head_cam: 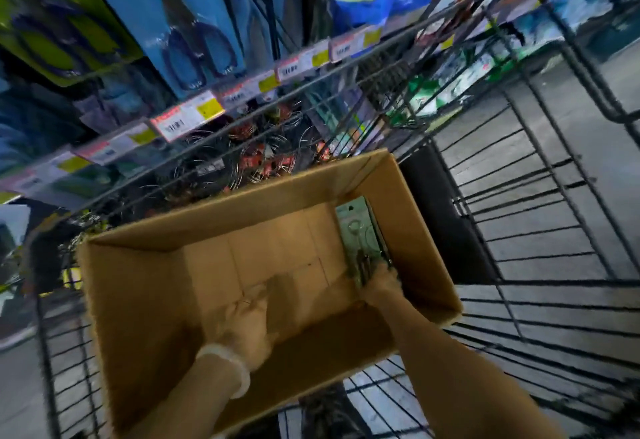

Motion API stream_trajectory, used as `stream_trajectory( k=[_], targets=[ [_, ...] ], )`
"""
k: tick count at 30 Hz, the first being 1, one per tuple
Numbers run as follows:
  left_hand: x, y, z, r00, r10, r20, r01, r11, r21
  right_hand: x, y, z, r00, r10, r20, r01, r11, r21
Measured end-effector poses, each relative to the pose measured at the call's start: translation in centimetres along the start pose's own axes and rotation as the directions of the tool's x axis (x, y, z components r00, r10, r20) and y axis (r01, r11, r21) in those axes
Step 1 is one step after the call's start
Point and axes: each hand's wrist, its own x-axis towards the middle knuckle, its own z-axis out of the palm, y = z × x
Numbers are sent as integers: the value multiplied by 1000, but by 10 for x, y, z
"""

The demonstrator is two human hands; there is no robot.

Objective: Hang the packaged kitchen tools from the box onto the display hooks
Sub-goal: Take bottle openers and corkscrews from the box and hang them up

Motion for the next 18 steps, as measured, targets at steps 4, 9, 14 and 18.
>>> stream_trajectory(
  k=[4, 9, 14, 18],
  targets=[
    [8, -4, 8, 999, -44, -20, 42, 995, -94, 22, -1, 2, 998, 39, -40, -36, 995, 94],
    [13, -7, 17, 994, -109, -23, 102, 972, -214, 40, -9, 7, 982, 72, -173, -69, 997, 23],
    [16, -3, 15, 987, -158, -1, 153, 956, -249, 42, -13, 9, 983, 60, -171, -56, 998, 28],
    [14, 1, 7, 988, -154, -1, 144, 923, -356, 22, -23, 5, 999, -13, -33, 14, 999, 30]
  ],
)
